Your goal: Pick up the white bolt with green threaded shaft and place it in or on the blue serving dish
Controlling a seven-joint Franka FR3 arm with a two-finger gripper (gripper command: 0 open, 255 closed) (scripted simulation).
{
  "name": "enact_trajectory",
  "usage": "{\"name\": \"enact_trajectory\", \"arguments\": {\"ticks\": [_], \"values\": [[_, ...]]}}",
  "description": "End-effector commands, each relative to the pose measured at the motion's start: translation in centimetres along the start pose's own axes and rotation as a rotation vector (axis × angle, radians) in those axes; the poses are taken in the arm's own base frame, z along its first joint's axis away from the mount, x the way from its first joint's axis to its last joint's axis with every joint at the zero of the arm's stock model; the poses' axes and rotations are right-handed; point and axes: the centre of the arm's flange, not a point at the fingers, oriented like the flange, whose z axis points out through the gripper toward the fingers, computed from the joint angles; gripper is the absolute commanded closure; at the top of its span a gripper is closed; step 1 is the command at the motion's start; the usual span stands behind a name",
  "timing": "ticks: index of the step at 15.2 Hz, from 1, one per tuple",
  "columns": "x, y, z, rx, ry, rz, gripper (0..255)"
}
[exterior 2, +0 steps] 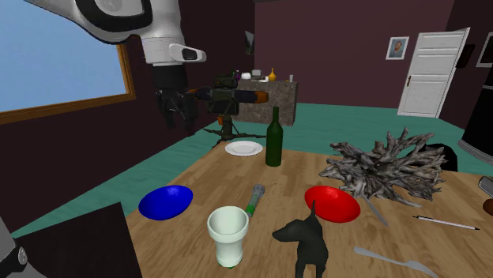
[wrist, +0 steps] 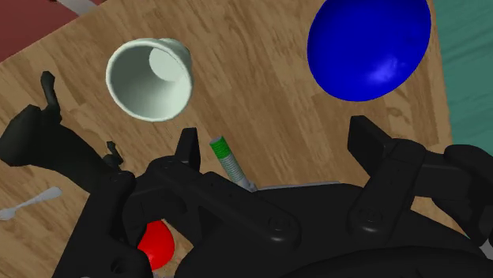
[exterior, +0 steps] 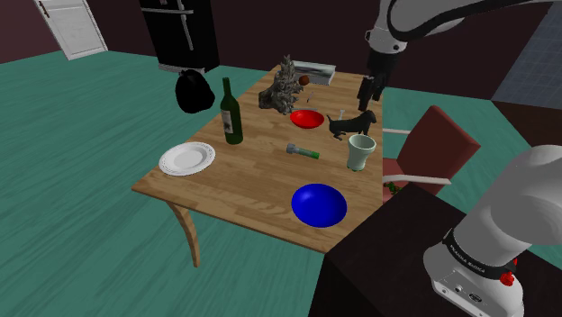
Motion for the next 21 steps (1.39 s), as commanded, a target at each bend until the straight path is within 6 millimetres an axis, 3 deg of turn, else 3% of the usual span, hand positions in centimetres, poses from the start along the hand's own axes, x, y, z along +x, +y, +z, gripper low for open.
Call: {"name": "enact_trajectory", "arguments": {"ticks": [1,11,21], "values": [[1.3,1.0,2.2,0.005,0.004,-0.027,0],[8.6,3.7,12.9,0.038,0.015,-0.155,0],[16.2,5.1,23.6,0.07,0.026,-0.283,0]]}}
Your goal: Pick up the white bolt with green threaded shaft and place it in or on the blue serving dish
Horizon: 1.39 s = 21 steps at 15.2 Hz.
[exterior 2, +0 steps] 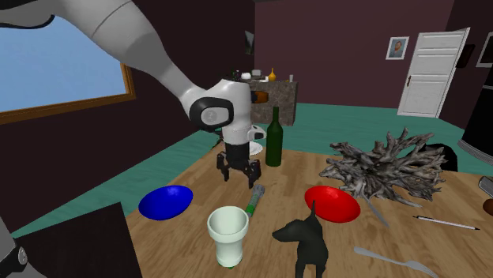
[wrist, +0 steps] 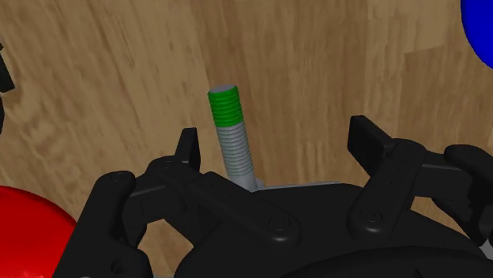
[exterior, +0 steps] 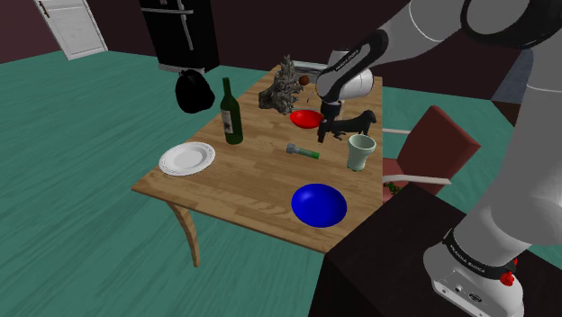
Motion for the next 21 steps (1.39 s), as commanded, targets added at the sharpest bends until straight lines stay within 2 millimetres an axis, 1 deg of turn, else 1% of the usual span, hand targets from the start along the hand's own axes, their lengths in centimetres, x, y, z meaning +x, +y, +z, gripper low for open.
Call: {"name": "enact_trajectory", "arguments": {"ticks": [1,8,9,16,17,21], "values": [[1.5,0.7,2.4,0.007,0.003,-0.027,0],[6.5,2.7,9.9,0.029,0.01,-0.117,0],[6.9,2.9,10.5,0.031,0.011,-0.123,0],[7.0,2.7,14.2,0.031,0.011,-0.123,0],[7.0,2.7,14.5,0.031,0.011,-0.123,0],[7.0,2.7,14.5,0.031,0.011,-0.123,0]]}}
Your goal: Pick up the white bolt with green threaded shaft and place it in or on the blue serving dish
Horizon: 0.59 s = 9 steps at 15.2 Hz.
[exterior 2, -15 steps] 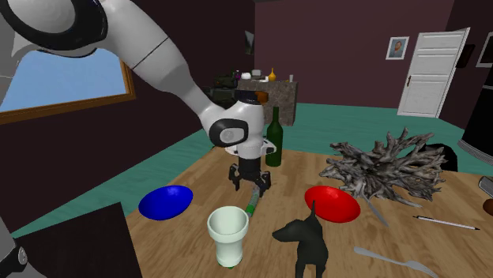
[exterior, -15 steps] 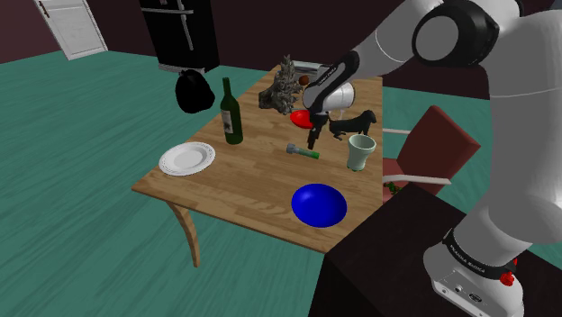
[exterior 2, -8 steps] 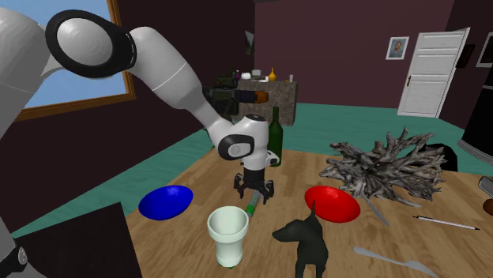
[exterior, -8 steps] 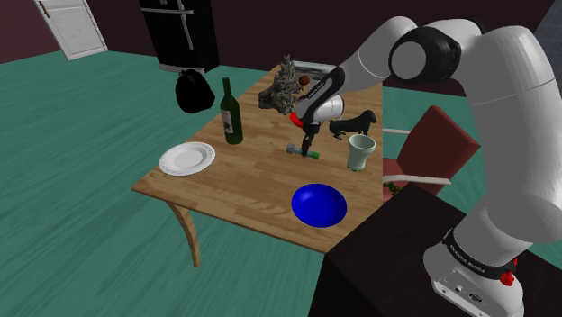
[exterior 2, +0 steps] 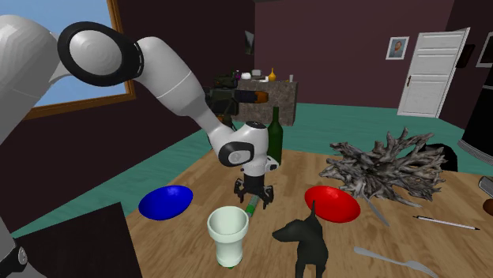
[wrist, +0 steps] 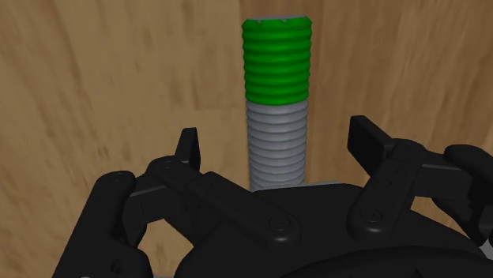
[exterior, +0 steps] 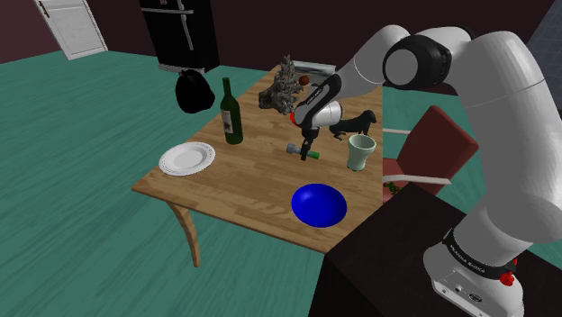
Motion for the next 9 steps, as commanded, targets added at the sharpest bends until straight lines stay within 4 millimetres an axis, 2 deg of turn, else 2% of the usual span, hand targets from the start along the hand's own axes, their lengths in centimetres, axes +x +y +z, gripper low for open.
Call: {"name": "enact_trajectory", "arguments": {"ticks": [1,3,4,9], "values": [[0.0,0.0,0.03,0.0,0.0,0.0,0],[0.0,0.0,0.03,0.0,0.0,0.0,0],[0.0,0.0,0.03,0.0,0.0,0.0,255],[-0.05,0.18,0.09,0.0,0.0,0.0,255]]}}
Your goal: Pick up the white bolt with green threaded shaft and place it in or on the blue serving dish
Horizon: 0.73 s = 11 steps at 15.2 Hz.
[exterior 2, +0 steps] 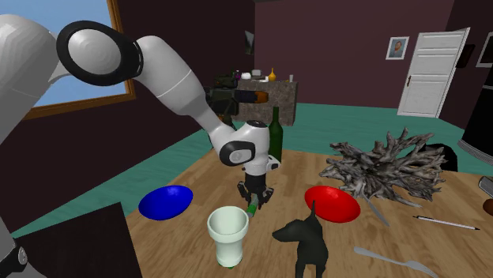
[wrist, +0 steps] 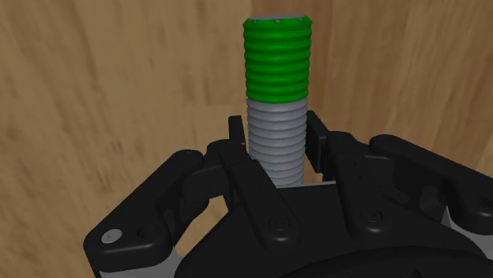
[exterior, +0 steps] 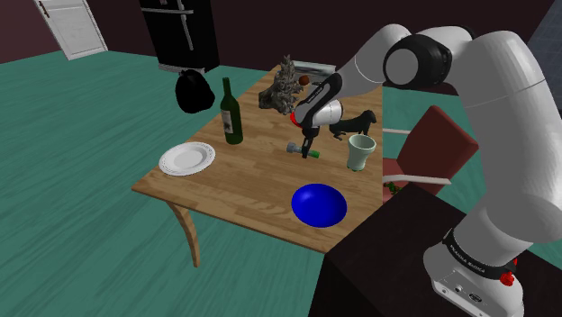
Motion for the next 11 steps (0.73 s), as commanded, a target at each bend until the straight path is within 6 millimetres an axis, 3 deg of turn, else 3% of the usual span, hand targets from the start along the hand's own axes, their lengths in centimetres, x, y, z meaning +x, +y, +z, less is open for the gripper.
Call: {"name": "enact_trajectory", "arguments": {"ticks": [1,4,11], "values": [[0.0,-0.4,0.4,0.009,-0.007,-0.003,255],[0.0,-0.5,0.5,0.008,-0.006,-0.003,255],[0.3,-0.6,-3.2,0.008,-0.006,-0.003,255]]}}
